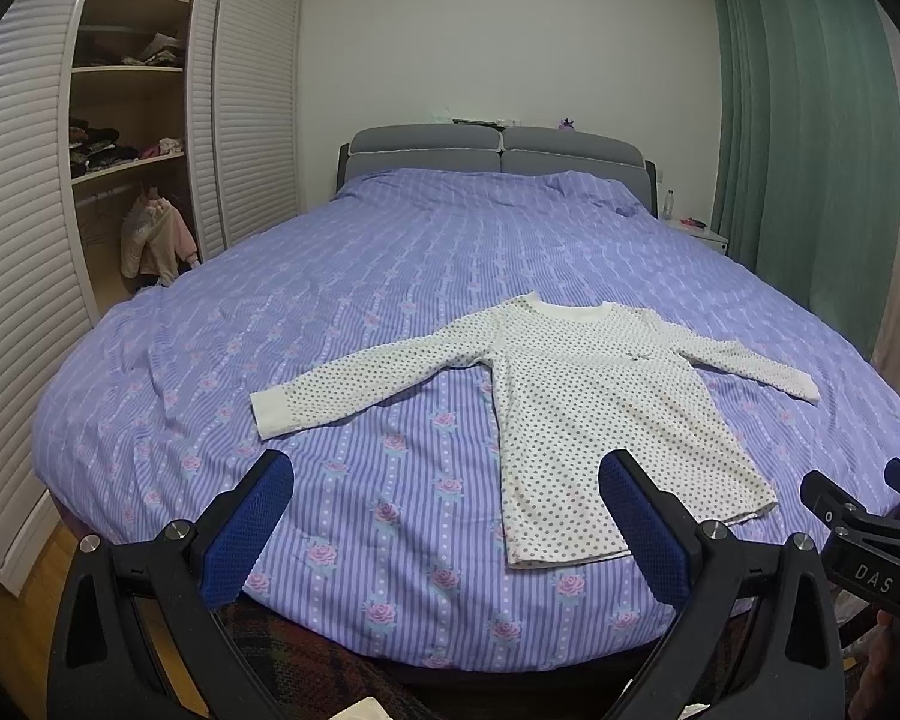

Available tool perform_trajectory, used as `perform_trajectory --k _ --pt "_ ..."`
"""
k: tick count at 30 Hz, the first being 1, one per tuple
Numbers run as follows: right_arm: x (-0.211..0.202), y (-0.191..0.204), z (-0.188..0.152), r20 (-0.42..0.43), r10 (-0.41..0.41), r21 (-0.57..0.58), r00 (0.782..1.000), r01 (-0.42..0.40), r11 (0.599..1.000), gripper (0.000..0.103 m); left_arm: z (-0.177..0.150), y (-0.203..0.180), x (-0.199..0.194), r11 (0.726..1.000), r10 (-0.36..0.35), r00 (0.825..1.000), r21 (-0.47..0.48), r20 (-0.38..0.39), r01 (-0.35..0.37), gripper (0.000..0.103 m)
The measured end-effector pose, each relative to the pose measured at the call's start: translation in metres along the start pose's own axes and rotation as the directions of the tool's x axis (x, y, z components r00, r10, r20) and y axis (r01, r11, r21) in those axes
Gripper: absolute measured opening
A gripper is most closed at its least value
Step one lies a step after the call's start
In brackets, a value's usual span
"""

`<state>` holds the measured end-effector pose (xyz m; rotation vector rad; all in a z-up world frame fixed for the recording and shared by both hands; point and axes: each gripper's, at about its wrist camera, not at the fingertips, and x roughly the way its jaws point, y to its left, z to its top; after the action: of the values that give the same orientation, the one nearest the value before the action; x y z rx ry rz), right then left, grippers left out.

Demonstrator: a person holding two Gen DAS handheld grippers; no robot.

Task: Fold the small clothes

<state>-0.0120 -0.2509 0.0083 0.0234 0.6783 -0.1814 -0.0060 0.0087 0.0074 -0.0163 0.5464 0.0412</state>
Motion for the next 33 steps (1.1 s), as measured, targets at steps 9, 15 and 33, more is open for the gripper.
perform_trajectory --k 9,15,33 --pt "0.000 0.001 0.000 0.000 -0.002 -0.002 1.000 0.002 1.000 0.103 0.001 0.001 -0.001 1.000 0.001 1.000 -0.001 0.002 -0.001 0.103" --pt "0.000 0.001 -0.001 -0.005 -0.001 -0.007 1.000 0.000 1.000 0.103 0.000 0.001 -0.001 1.000 0.001 1.000 -0.002 0.002 -0.001 0.103" --pt "0.019 0.017 0.001 -0.031 -0.011 -0.026 0.999 0.010 1.000 0.103 -0.001 0.012 0.019 0.999 0.007 0.999 -0.034 -0.036 -0.008 0.103"
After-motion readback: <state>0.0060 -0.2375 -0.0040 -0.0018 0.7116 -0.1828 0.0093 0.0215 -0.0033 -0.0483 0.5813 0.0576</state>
